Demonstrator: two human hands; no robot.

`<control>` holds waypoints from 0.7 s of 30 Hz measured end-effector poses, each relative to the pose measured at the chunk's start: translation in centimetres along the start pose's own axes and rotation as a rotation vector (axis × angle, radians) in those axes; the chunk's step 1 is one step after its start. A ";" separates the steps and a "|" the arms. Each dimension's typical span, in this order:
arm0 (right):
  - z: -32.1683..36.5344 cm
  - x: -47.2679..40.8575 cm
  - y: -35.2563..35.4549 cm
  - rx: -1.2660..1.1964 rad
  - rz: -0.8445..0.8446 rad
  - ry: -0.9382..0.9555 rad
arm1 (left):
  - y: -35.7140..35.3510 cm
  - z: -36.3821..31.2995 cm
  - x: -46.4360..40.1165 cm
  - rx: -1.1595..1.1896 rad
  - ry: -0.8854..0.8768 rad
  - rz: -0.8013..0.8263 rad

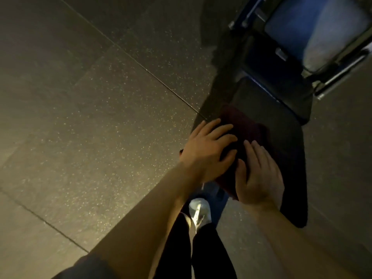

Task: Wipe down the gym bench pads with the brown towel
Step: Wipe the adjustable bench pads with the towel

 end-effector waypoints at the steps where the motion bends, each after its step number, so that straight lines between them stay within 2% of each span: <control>1: -0.1 0.1 0.1 0.011 -0.017 -0.003 | 0.2 -0.2 -0.8 -0.042 0.012 0.076; 4: 0.0 0.4 0.4 0.039 -0.022 -0.003 | 0.6 -0.9 -3.4 -0.113 0.006 0.195; 8: 0.0 0.4 0.2 0.021 0.011 -0.048 | -0.9 -0.9 -5.5 -0.209 0.106 0.397; 14: 0.1 0.4 0.5 -0.012 0.074 -0.055 | -0.5 -0.9 -5.0 -0.326 0.074 0.439; 21: -0.4 0.8 0.0 -0.073 0.156 -0.087 | -1.1 -0.6 -5.3 -0.306 0.005 0.495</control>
Point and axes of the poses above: each hand's wrist, its own x-axis away from the middle knuckle, its own y-axis out of the back of the hand, z = x × y, the point moved 5 cm from there along -x, towards the middle knuckle, and after that the axes turned 7 degrees about x, right-handed, at the moved point
